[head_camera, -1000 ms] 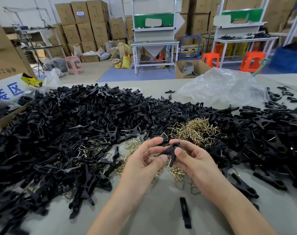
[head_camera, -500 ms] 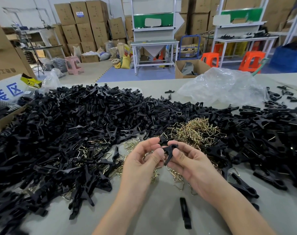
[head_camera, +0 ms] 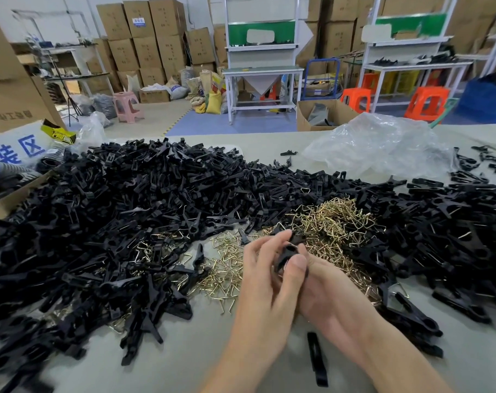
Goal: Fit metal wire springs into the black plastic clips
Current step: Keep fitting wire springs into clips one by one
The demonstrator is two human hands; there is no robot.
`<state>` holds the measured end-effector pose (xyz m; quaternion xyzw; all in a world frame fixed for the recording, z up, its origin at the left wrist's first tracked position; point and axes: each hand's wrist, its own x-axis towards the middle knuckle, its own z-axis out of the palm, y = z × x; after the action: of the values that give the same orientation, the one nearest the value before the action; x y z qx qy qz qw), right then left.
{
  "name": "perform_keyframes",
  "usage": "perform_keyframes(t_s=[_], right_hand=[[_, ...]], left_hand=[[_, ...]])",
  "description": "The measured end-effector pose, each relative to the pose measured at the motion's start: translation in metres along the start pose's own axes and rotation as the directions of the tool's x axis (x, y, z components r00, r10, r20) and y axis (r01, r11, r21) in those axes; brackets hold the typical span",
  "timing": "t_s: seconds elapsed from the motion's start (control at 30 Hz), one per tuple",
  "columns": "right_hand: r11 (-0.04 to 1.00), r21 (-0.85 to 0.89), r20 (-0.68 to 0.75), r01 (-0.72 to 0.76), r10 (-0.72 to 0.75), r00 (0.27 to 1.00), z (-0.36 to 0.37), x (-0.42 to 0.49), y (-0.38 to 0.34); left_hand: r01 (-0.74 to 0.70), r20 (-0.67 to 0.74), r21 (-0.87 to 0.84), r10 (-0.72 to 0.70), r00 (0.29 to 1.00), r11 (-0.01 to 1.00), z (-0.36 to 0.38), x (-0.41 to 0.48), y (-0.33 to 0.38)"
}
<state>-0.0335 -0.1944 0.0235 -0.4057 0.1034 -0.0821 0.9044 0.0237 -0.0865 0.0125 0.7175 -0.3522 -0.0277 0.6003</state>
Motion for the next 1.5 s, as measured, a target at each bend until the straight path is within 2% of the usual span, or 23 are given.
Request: perform_keyframes(t_s=[0.07, 0.13, 0.27, 0.5, 0.7, 0.87, 1.0, 1.1, 1.2, 1.3, 1.37, 1.43, 1.5], right_hand=[[0.988, 0.135, 0.030, -0.076, 0.073, 0.997, 0.011, -0.003, 0.002], [0.964, 0.243, 0.041, -0.109, 0.102, 0.994, 0.020, -0.004, 0.008], [0.945, 0.309, 0.019, -0.109, 0.109, 0.994, 0.026, -0.005, 0.013], [0.945, 0.307, 0.037, -0.116, 0.111, 0.993, 0.021, -0.005, 0.013], [0.941, 0.311, 0.058, -0.135, 0.123, 0.991, 0.020, -0.007, 0.012], [0.945, 0.311, -0.013, -0.098, 0.107, 0.994, 0.018, -0.004, 0.015], [0.977, 0.198, 0.032, -0.074, 0.069, 0.997, 0.012, 0.000, 0.017], [0.998, 0.068, -0.017, -0.002, 0.003, 1.000, 0.006, 0.006, 0.016], [0.997, 0.056, -0.069, 0.061, -0.057, 0.996, -0.002, 0.008, 0.008], [0.980, 0.098, -0.161, 0.171, -0.154, 0.975, -0.013, 0.003, -0.019], [0.916, 0.191, -0.242, 0.353, -0.305, 0.921, -0.022, -0.002, -0.059], [0.795, 0.285, -0.296, 0.535, -0.458, 0.838, -0.029, -0.007, -0.105], [0.754, 0.301, -0.330, 0.585, -0.493, 0.805, -0.033, -0.010, -0.134]], left_hand=[[-0.089, 0.019, 0.240, 0.087, 0.996, 0.967, -0.005, 0.001, -0.002], [-0.144, 0.057, 0.350, 0.133, 0.989, 0.926, -0.010, 0.003, -0.004], [-0.139, 0.140, 0.238, 0.108, 0.984, 0.961, -0.012, 0.001, -0.008], [-0.134, 0.167, 0.198, 0.102, 0.981, 0.971, -0.007, 0.002, -0.009], [-0.145, 0.130, 0.122, 0.129, 0.983, 0.982, -0.005, 0.006, -0.012], [-0.104, 0.137, 0.105, 0.089, 0.987, 0.989, -0.006, 0.005, -0.018], [-0.078, 0.032, -0.001, 0.078, 0.996, 0.997, -0.010, 0.008, -0.017], [-0.023, -0.030, -0.067, 0.022, 0.999, 0.997, -0.014, 0.011, -0.019], [-0.040, -0.113, 0.063, 0.047, 0.992, 0.997, -0.017, 0.013, -0.025], [-0.037, -0.140, 0.103, 0.051, 0.989, 0.994, -0.018, 0.013, -0.030], [-0.022, -0.134, 0.143, 0.042, 0.990, 0.989, -0.019, 0.013, -0.033], [-0.012, -0.132, 0.187, 0.037, 0.991, 0.982, -0.018, 0.012, -0.035], [-0.010, -0.130, 0.235, 0.041, 0.991, 0.972, -0.018, 0.012, -0.035]])
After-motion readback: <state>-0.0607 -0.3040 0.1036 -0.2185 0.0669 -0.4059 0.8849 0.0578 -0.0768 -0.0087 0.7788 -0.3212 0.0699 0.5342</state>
